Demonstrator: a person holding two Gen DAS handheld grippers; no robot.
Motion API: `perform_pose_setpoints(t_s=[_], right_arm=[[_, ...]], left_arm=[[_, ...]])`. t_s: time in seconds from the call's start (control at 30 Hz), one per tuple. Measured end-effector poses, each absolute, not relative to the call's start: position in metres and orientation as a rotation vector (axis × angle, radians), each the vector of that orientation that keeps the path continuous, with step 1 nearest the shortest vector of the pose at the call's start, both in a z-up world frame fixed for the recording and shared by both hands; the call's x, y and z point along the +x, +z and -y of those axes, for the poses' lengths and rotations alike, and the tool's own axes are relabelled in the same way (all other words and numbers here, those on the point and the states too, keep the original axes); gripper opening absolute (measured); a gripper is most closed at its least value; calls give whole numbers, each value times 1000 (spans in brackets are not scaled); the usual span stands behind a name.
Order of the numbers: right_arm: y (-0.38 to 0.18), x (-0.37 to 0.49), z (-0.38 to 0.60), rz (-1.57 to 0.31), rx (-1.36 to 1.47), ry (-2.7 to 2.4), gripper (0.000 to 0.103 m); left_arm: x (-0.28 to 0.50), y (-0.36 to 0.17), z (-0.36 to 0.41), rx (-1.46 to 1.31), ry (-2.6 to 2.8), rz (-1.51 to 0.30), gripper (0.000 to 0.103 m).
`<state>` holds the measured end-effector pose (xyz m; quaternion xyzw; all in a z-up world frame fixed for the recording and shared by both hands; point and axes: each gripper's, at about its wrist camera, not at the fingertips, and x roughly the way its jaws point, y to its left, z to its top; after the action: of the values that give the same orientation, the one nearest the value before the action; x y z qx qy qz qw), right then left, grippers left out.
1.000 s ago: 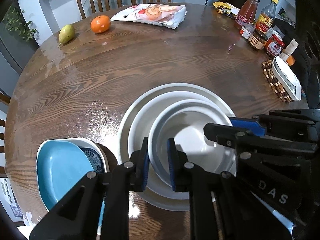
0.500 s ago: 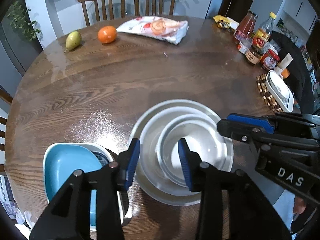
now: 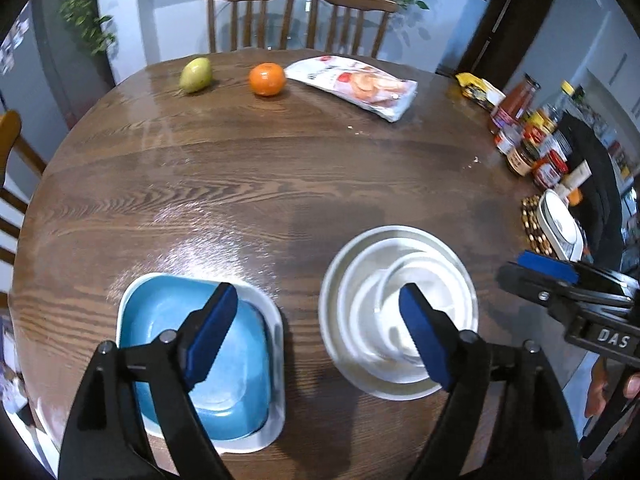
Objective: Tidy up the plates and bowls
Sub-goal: 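Move both grippers to the rim of the large white bowl stack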
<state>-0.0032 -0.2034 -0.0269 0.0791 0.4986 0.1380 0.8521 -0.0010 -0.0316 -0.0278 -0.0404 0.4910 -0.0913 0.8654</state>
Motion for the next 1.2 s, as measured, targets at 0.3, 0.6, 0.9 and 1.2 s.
perform_pose_setpoints(t_s=[0.3,0.6,0.9,1.2], right_arm=[[-39,-10,223,-1066,241,282,59],[-61,-10,232,-1099,299,285,59],[-70,-8,233,-1117,314,282,59],[-77,-8,234,-1127,336,279,59]], left_arm=[[-10,-35,2,-140,-109,-1064,85],[-15,-48,5,-81,-69,-1068,85],[-10,-56,8,-69,-73,-1086,85],[-8,-60,11,-77,-100,-1115,83]])
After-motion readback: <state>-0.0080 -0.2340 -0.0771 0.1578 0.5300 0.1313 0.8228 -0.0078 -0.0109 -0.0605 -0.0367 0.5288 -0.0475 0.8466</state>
